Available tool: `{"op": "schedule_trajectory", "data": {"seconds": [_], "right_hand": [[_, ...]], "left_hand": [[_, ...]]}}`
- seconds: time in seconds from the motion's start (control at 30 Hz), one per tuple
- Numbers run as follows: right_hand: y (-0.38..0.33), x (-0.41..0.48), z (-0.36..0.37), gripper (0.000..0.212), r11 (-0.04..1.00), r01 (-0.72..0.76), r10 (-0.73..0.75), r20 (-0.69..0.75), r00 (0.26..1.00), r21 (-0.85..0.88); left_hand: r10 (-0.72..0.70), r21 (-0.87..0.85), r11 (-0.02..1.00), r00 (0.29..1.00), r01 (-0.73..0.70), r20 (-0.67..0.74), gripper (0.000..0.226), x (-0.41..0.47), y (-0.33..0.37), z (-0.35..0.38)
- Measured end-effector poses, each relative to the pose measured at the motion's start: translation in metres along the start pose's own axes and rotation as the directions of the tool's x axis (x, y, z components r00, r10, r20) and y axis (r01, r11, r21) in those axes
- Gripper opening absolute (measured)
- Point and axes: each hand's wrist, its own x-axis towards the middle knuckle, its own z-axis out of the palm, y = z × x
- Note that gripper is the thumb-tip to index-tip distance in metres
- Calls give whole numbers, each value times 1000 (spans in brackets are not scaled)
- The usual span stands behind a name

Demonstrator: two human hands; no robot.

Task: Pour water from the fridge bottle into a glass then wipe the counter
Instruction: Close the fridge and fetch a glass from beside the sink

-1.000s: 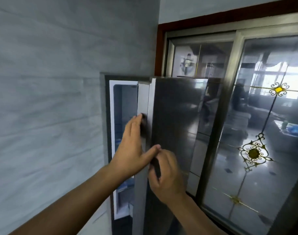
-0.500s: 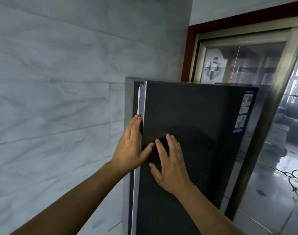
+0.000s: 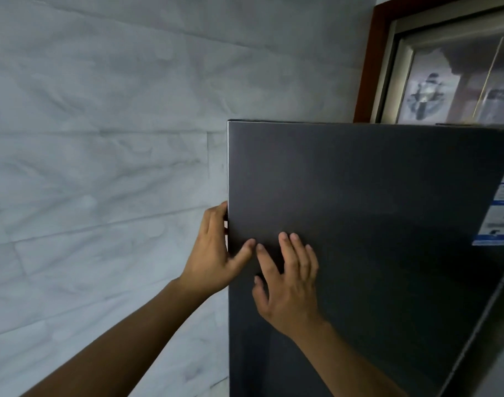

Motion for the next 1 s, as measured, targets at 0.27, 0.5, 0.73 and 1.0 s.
{"op": "schedule_trajectory", "data": {"seconds": [0.27, 0.5, 0.73, 1.0], "right_hand": [[-5, 2, -10, 64, 998, -20, 23, 51, 998, -58], [-47, 7, -77, 47, 935, -295, 348, 339, 874, -199], [-119, -25, -200, 43, 629, -429, 777, 539, 325, -649], [-247, -120, -389, 47, 30, -652, 998, 60, -24, -758]], "left_hand": [[-27, -184, 982, 999, 32, 26, 68, -5, -5, -5], [123, -251, 962, 991, -108, 45, 59, -26, -1, -27], [473, -413, 870, 697, -271, 539, 48, -65, 40, -34], [685, -586, 696, 138, -415, 715, 45, -183, 161, -38]]}}
